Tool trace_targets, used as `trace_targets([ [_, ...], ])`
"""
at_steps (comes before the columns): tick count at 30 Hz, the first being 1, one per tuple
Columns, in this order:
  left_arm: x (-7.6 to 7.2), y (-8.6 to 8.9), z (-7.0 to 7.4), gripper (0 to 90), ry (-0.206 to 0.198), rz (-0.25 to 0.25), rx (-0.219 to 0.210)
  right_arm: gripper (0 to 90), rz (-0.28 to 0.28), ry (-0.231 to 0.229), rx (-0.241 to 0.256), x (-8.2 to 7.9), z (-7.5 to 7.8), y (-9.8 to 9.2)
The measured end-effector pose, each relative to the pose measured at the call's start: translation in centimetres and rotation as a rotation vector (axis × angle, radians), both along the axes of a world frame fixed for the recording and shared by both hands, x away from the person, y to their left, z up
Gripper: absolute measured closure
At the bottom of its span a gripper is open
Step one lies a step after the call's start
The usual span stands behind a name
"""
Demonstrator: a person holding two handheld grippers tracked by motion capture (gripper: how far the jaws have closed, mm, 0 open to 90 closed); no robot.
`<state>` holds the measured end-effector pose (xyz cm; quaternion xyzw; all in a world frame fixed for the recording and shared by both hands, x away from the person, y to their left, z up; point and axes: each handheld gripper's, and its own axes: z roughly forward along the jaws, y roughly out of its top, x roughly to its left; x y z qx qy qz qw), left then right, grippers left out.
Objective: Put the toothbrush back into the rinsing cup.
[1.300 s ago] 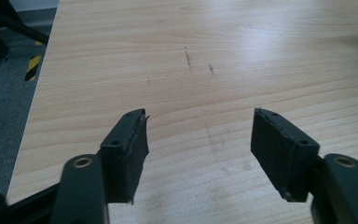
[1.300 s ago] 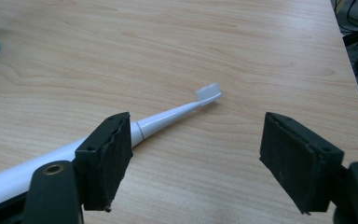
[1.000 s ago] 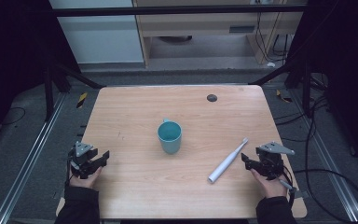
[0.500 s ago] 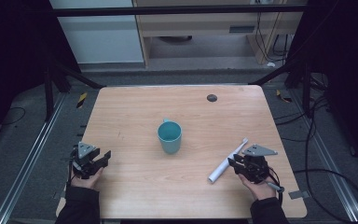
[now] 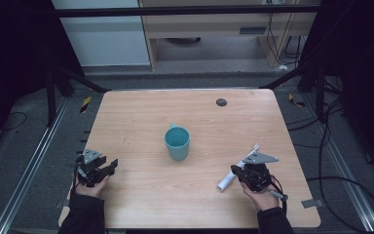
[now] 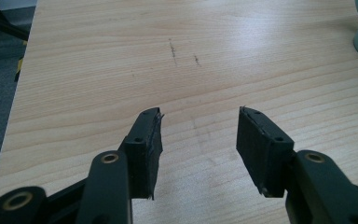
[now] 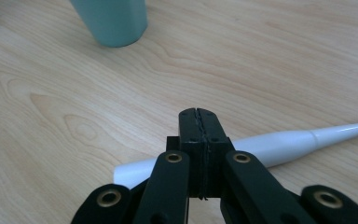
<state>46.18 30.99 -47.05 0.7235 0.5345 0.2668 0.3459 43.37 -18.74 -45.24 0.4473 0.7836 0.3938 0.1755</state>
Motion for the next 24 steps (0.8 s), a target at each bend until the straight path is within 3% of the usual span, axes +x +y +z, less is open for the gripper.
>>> trace_targets([
  [13,0.0,-0.3,0.1,43.5,-0.003,-0.029,-0.003,90.0,0.066,0.053,-0.046,0.6,-1.4,2.8],
  [24,0.0,-0.3,0.1,42.4,0.000,-0.037,-0.001,90.0,0.084,0.086,-0.065,0.9,-2.0,3.1],
])
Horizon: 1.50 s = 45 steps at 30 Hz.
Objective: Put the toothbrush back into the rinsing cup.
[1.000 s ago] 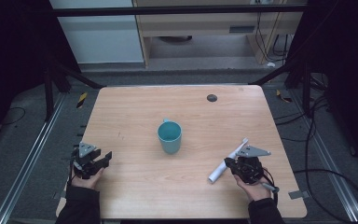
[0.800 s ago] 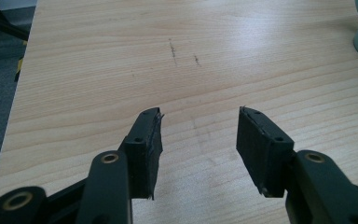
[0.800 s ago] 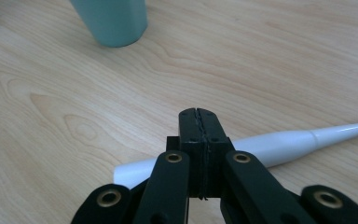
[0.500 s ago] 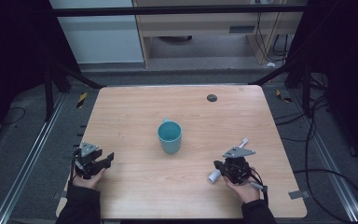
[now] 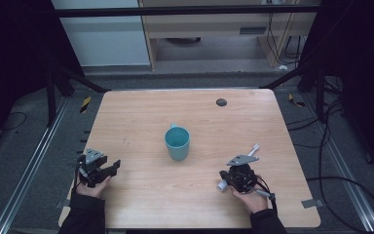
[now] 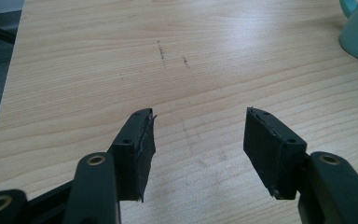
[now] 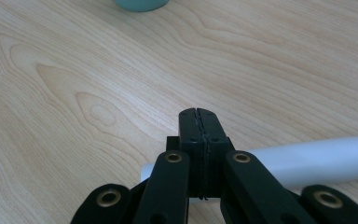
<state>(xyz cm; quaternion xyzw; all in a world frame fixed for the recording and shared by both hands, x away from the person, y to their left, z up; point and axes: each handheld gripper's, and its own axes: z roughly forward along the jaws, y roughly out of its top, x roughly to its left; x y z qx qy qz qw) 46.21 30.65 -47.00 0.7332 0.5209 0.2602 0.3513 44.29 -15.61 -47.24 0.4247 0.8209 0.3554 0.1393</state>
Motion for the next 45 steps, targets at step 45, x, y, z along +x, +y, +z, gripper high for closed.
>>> trace_targets([
  [45,0.0,0.0,0.0,42.8,0.008,-0.009,0.003,90.0,-0.029,0.029,-0.043,-0.8,-0.2,-1.8],
])
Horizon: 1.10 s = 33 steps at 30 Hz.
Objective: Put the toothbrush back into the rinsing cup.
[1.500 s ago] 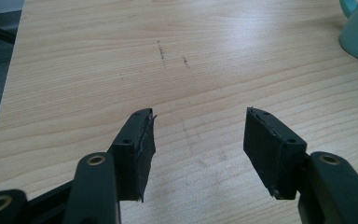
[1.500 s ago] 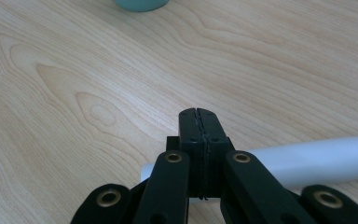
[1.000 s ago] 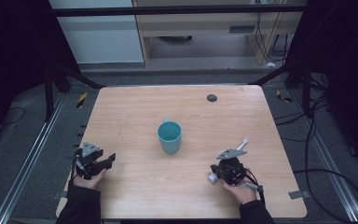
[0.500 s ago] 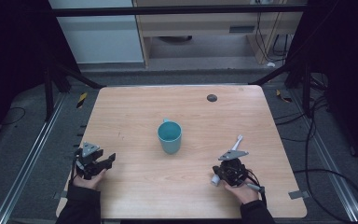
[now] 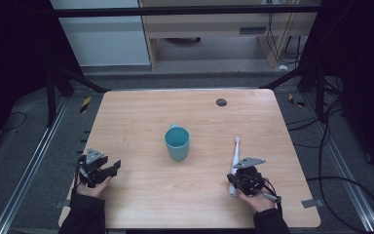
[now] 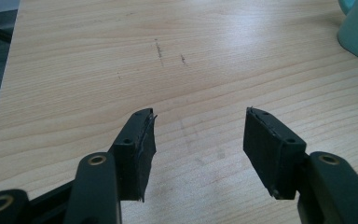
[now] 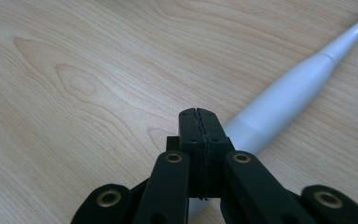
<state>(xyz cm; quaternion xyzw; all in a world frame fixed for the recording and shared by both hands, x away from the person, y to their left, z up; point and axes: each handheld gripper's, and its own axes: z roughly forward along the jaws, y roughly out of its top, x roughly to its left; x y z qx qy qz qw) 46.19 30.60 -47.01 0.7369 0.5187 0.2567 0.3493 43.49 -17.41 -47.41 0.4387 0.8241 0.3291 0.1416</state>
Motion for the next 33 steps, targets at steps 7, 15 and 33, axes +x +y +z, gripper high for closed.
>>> trace_targets([
  [7,0.0,0.0,0.0,42.8,-0.001,0.000,0.001,90.0,-0.007,0.009,-0.002,0.0,0.0,-0.3],
  [15,0.0,0.0,0.0,42.7,0.000,0.000,0.002,90.0,-0.014,0.007,-0.002,-0.1,0.0,-0.6],
  [33,0.0,0.0,0.0,42.7,-0.001,-0.001,0.001,89.5,-0.027,0.008,0.006,-0.1,0.2,-1.0],
])
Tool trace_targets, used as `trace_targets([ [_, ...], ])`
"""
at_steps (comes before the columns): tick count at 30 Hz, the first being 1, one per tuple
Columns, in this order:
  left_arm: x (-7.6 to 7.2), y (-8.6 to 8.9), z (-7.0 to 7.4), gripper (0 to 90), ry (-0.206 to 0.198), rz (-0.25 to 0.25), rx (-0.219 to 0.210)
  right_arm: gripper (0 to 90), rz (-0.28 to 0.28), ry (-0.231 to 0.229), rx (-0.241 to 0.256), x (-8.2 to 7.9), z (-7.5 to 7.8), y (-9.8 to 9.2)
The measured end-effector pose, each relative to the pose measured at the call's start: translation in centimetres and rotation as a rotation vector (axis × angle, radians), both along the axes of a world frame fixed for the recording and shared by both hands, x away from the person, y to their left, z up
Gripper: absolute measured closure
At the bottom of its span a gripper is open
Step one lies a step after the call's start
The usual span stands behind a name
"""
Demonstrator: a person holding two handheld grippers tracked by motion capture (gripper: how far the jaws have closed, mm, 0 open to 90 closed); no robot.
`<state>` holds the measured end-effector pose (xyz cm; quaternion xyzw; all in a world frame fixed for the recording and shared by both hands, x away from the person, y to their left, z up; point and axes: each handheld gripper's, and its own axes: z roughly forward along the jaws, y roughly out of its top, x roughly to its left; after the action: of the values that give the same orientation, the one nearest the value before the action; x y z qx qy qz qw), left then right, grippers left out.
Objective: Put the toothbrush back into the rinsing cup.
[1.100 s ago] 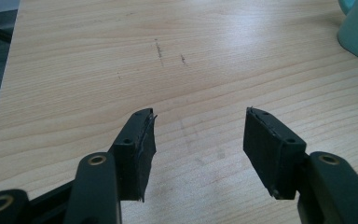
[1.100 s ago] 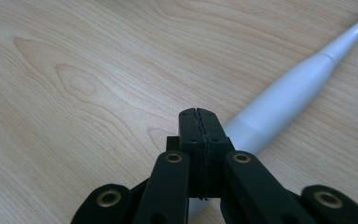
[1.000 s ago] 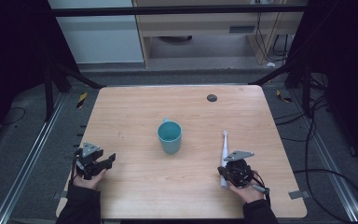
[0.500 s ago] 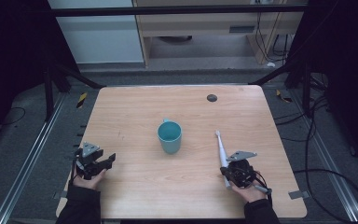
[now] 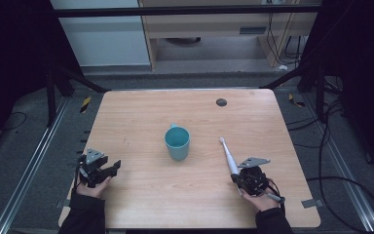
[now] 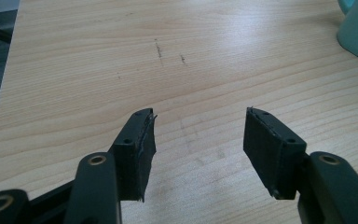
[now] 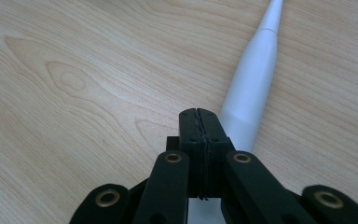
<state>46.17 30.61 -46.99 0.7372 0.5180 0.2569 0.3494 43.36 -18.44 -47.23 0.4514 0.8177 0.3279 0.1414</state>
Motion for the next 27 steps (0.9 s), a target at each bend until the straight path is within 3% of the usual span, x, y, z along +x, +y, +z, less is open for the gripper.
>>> trace_targets([
  [8,0.1,0.0,-0.1,42.6,0.006,0.000,-0.002,75.8,-0.016,-0.041,0.007,0.2,1.2,0.1],
  [12,0.1,0.0,-0.1,41.9,0.010,-0.002,-0.005,67.5,-0.034,-0.036,0.011,0.6,1.8,-0.2],
  [17,0.1,0.0,-0.1,41.5,0.017,-0.003,-0.010,59.9,-0.081,-0.005,0.000,1.6,2.5,-0.4],
  [18,0.2,0.0,-0.2,41.1,0.018,-0.002,-0.013,55.5,-0.095,0.027,-0.013,2.1,2.8,-0.3],
  [20,0.2,0.0,-0.2,40.9,0.020,-0.004,-0.012,54.5,-0.098,0.045,-0.019,2.4,2.9,-0.3],
  [21,0.2,-0.1,-0.2,40.8,0.025,-0.008,-0.009,53.1,-0.116,0.080,-0.028,2.9,3.1,-0.4],
  [27,0.2,-0.1,-0.2,40.3,0.027,-0.011,-0.008,50.0,-0.158,0.106,-0.055,3.7,3.3,-0.6],
])
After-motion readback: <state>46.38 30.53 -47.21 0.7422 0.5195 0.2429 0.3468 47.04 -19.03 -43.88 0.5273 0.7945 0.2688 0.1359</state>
